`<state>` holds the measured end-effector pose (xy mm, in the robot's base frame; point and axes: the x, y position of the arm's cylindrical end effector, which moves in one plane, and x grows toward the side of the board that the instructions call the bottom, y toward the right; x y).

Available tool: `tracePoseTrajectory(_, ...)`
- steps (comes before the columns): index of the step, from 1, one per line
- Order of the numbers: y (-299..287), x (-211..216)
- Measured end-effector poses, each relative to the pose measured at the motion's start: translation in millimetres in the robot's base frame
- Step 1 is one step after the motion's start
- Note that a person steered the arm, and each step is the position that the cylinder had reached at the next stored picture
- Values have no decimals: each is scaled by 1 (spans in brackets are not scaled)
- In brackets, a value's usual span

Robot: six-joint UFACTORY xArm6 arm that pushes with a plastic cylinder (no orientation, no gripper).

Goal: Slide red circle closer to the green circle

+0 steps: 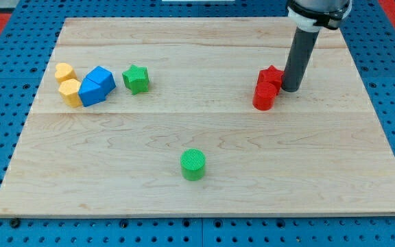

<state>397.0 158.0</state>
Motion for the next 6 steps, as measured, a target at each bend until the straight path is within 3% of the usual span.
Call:
tracePoseTrajectory(2, -90, 27)
tracePoseTrajectory(3, -68, -21)
tracePoseTrajectory(4, -103, -24)
tracePoseTrajectory(5, -131, 50)
tracePoseTrajectory(6, -149, 83)
